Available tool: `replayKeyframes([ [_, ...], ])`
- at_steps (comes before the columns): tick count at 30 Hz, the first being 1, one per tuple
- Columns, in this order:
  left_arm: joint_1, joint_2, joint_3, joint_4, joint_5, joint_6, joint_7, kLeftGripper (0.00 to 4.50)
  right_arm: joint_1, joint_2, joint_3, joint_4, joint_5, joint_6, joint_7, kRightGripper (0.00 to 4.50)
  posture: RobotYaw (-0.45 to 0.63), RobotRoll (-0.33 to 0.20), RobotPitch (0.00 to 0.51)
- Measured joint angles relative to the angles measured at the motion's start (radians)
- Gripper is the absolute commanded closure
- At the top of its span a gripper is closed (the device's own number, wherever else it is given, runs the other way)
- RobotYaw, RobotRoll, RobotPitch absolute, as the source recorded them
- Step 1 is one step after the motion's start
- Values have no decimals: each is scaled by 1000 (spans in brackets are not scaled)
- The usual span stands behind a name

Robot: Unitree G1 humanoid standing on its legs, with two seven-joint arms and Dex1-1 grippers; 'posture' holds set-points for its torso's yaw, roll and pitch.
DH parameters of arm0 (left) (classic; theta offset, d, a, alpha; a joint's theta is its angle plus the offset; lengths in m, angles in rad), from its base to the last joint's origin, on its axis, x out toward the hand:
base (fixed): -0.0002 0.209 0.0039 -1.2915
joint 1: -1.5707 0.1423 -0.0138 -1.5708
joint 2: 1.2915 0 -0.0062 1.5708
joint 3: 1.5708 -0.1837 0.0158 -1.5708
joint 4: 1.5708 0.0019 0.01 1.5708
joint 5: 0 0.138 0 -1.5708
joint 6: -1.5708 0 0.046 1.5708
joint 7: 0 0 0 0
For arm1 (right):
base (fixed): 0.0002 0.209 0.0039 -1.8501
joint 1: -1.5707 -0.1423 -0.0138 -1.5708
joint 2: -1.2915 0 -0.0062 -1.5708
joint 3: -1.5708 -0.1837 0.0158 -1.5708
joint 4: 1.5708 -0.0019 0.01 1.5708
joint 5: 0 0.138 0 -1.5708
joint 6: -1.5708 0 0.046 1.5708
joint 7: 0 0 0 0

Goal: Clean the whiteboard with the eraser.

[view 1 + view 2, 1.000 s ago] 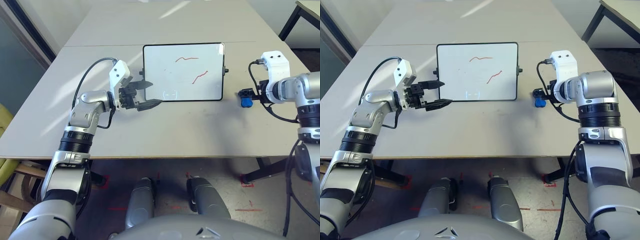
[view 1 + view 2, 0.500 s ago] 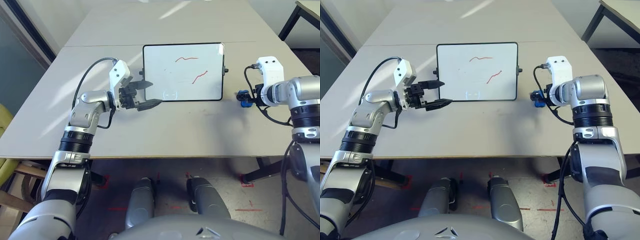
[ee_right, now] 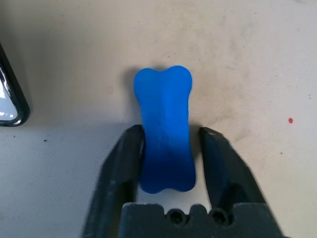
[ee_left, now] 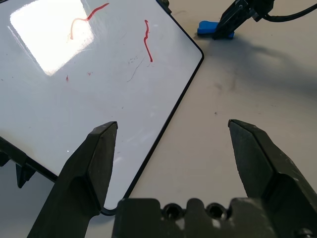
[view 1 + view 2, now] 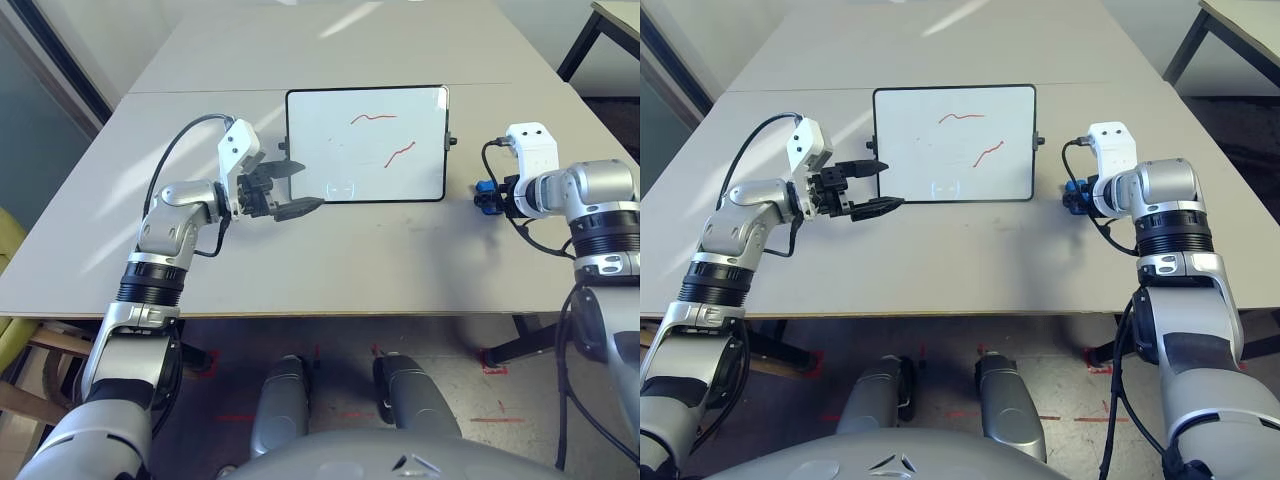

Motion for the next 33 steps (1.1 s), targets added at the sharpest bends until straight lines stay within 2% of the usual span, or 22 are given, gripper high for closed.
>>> replayKeyframes([
  [2, 0, 0, 0, 0, 0, 0, 1, 0, -3, 0, 0, 0, -2, -3, 1, 3861, -186, 0, 92],
  [4, 0, 0, 0, 0, 0, 0, 3, 0, -3, 0, 0, 1, -6, -6, 1, 4083, -187, 0, 93],
  [10, 0, 0, 0, -1, 0, 1, 7, 0, -2, -4, 25, 1, -14, -31, 17, 4083, -189, 0, 96],
  [17, 0, 1, 5, -1, -2, 1, 11, 0, 5, -78, 141, -99, -56, -155, 136, 4083, -195, 0, 97],
  [23, 0, 25, 22, 0, -3, 2, 13, 0, 5, -212, 316, -263, -223, -368, 213, 4083, -195, 0, 97],
  [28, -1, 26, 24, 0, -4, 2, 13, 0, -12, -246, 425, -353, -348, -503, 294, 4083, -200, 0, 97],
  [33, -3, 26, 25, 2, -4, 2, 13, 0, -73, -250, 498, -358, -452, -628, 374, 4083, -204, 0, 92],
])
